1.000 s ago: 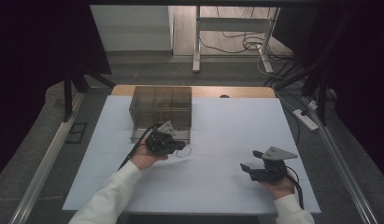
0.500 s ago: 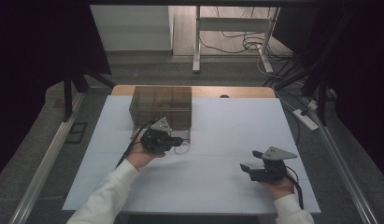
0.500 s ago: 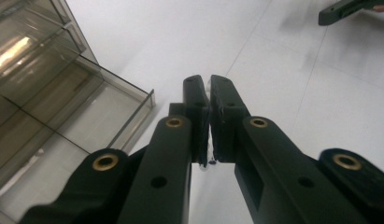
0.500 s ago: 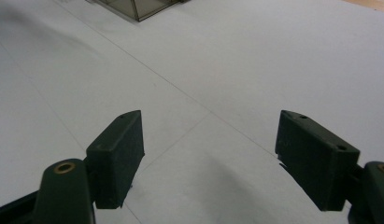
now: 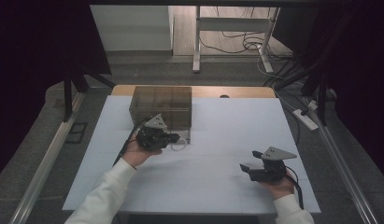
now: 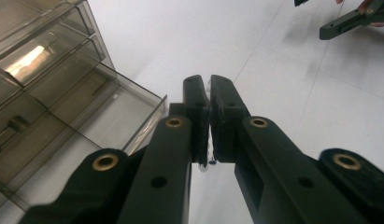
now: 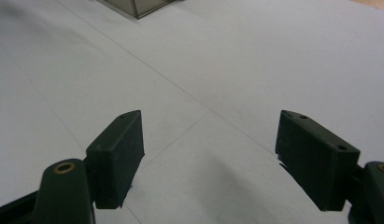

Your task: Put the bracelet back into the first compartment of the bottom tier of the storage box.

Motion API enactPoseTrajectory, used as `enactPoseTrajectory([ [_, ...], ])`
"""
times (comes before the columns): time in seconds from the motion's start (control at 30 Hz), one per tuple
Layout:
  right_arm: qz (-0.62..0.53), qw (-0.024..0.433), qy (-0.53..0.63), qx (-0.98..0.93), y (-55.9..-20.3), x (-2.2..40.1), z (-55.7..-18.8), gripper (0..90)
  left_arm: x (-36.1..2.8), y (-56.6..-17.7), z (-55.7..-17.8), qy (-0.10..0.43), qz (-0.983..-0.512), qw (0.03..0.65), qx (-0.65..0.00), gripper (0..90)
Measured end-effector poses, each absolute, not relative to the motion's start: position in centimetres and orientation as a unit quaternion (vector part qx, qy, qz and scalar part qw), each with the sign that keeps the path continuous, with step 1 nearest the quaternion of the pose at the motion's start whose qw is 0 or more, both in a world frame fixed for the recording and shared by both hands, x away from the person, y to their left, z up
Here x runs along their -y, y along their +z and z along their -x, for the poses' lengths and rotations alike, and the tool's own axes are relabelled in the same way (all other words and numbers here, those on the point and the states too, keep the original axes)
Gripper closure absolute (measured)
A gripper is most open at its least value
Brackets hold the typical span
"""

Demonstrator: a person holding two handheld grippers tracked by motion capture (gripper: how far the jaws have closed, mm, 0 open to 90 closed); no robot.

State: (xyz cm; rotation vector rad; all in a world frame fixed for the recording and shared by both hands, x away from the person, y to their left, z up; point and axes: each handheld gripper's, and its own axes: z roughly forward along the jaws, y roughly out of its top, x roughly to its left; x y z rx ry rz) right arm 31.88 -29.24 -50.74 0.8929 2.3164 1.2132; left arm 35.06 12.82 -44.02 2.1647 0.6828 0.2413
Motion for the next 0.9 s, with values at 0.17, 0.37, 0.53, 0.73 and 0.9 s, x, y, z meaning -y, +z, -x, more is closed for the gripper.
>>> enactPoseTrajectory([
  [0.17, -0.317, 0.189, 0.431, -0.823, -50.8, 29.2, -31.9, 23.5, -13.3, -43.8, -35.1, 0.101, -0.858, 0.42, -0.277, 85.7],
  [0.37, -0.317, 0.19, 0.43, -0.824, -50.8, 29.2, -31.9, 23.5, -13.9, -43.6, -35.1, 0.105, -0.853, 0.425, -0.283, 85.7],
  [0.53, -0.318, 0.19, 0.43, -0.824, -50.8, 29.2, -31.9, 23.5, -14.2, -43.5, -35.1, 0.108, -0.85, 0.428, -0.287, 85.7],
  [0.73, -0.318, 0.19, 0.43, -0.824, -50.9, 29.2, -31.9, 23.4, -14.8, -43.3, -35.2, 0.112, -0.846, 0.432, -0.293, 85.7],
  [0.9, -0.317, 0.19, 0.429, -0.824, -50.9, 29.2, -31.9, 23.4, -15.5, -43.2, -35.2, 0.118, -0.842, 0.434, -0.298, 85.7],
])
